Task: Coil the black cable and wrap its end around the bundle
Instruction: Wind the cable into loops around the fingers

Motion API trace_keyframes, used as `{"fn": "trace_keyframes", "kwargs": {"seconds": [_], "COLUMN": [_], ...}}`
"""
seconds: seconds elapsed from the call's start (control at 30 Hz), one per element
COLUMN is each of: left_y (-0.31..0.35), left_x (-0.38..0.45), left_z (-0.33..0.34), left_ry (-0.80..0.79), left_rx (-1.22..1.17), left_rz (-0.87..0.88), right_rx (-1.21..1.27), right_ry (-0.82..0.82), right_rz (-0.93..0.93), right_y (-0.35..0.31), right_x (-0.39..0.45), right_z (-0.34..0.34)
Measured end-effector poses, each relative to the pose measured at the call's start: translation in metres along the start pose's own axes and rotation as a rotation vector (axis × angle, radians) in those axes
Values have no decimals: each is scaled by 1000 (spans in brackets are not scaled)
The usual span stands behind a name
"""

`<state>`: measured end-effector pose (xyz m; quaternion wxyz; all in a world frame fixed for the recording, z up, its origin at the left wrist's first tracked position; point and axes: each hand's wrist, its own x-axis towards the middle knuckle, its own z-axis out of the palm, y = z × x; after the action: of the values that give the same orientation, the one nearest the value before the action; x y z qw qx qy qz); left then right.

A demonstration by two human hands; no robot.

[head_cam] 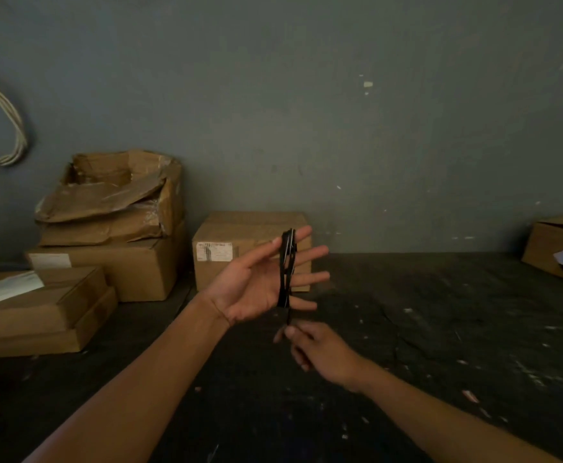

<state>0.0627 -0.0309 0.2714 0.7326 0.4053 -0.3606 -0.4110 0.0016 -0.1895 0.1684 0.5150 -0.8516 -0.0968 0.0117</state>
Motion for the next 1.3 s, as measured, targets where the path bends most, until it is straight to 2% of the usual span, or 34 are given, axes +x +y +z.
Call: {"fn": "trace_keyframes", "kwargs": {"seconds": [0.27,0.37,0.47,0.6,1.0,1.17,1.3], "left_y": [-3,-9,-16,-26,-40,-40,-34], "left_x": [-1,-3,-5,-12,-13,-12,-12], "left_z": [-24,-32,-40,-49,-22,-12,-8], "left_ry": [341,394,424,425,338,223,144], "left_rx": [75,121,178,219,287,294,239], "left_rz": [73,64,28,-33,-202,-254,-244], "right_rx": [-84,-247,-389,-544,-848,-764,-573], "right_ry": [-83,-79,-125,-129,39,38,24], "right_rz": [-39,-121,-125,-91,-194,-213,-216], "right_y": [-36,-51,-65,-86,-125,-113,-100], "right_x": [-9,-12,-12,-6,19,26,28], "right_z": [14,4,-9,-37,-101,-113,-122]}}
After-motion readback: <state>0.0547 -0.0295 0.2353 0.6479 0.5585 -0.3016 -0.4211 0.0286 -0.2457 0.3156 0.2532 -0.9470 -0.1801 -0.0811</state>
